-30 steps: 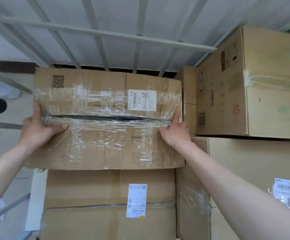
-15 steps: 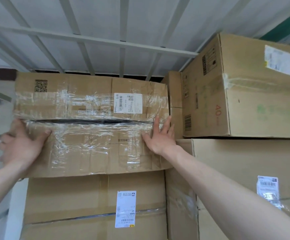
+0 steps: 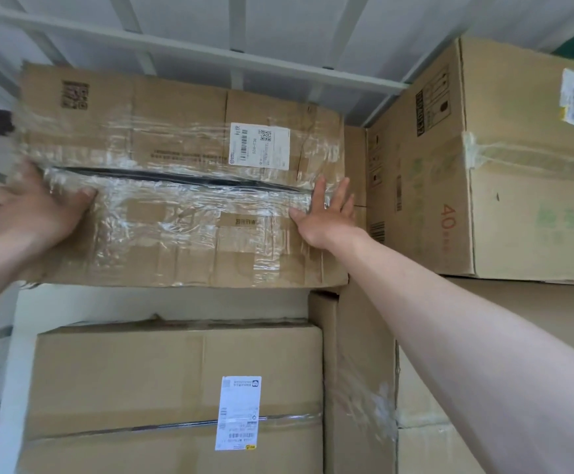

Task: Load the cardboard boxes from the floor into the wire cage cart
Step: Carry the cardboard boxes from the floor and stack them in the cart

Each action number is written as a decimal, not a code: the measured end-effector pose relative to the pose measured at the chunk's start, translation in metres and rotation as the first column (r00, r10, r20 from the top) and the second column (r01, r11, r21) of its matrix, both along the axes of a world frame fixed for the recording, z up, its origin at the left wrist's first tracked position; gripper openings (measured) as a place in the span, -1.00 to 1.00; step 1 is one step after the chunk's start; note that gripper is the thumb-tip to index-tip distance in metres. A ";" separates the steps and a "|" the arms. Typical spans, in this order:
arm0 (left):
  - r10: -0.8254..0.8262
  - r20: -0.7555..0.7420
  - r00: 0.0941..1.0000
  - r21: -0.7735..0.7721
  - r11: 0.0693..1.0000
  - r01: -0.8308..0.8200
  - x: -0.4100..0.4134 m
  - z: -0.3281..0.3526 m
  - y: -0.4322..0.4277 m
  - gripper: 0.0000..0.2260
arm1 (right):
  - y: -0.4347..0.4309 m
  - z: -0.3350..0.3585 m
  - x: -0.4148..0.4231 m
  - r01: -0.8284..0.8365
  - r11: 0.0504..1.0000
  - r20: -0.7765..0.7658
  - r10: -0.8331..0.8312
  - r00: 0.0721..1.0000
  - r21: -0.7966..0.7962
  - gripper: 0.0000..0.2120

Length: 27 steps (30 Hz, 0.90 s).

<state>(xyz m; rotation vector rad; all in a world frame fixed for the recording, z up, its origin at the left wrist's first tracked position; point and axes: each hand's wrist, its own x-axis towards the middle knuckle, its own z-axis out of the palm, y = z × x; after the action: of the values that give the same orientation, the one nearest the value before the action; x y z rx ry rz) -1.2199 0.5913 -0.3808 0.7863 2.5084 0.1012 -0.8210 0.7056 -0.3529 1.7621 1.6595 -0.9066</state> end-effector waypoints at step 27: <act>0.070 0.800 0.596 -0.085 0.996 -0.003 0.440 0.222 -0.119 -0.06 | -0.182 0.245 0.397 0.553 0.648 -0.278 -0.484 0.830 0.524 -0.56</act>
<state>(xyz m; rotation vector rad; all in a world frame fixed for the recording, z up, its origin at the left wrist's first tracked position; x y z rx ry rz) -0.7795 0.4721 -0.1589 0.4840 1.6292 0.3041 -0.4242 0.5236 -0.1076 2.7749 1.6296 -0.7696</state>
